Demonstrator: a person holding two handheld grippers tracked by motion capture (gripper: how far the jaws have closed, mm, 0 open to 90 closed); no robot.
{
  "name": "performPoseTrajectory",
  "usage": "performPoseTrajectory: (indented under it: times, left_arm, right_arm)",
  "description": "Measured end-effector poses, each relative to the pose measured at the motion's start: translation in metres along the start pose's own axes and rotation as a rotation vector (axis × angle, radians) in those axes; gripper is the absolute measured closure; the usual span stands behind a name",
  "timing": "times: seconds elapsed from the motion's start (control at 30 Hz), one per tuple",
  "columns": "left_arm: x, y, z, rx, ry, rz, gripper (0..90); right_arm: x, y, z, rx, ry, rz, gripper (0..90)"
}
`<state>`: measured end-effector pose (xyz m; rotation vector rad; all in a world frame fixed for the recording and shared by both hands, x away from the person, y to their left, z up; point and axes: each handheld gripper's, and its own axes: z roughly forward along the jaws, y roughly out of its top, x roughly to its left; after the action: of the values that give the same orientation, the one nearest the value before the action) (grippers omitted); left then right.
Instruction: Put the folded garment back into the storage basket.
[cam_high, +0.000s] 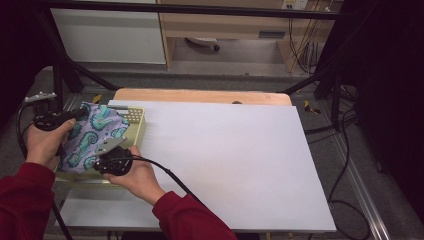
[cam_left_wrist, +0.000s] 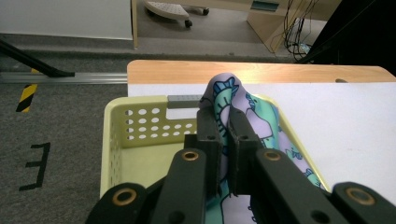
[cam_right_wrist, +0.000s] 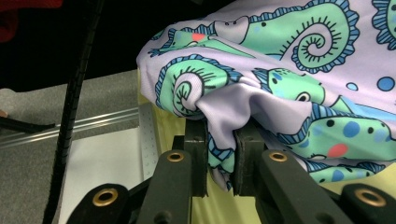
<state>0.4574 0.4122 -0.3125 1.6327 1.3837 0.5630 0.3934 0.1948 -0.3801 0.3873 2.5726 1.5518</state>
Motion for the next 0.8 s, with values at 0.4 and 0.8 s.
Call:
performPoseTrajectory:
  times: [0.4,0.8]
  left_arm:
    - [0.000,-0.001,0.005,0.012,0.001,0.001,85.7]
    - [-0.003,-0.003,0.013,0.030,0.018,0.023,85.7]
  right_arm:
    - [-0.001,-0.002,0.000,0.007,-0.001,-0.004,79.5]
    - [-0.003,-0.005,0.000,0.019,-0.006,0.003,79.4]
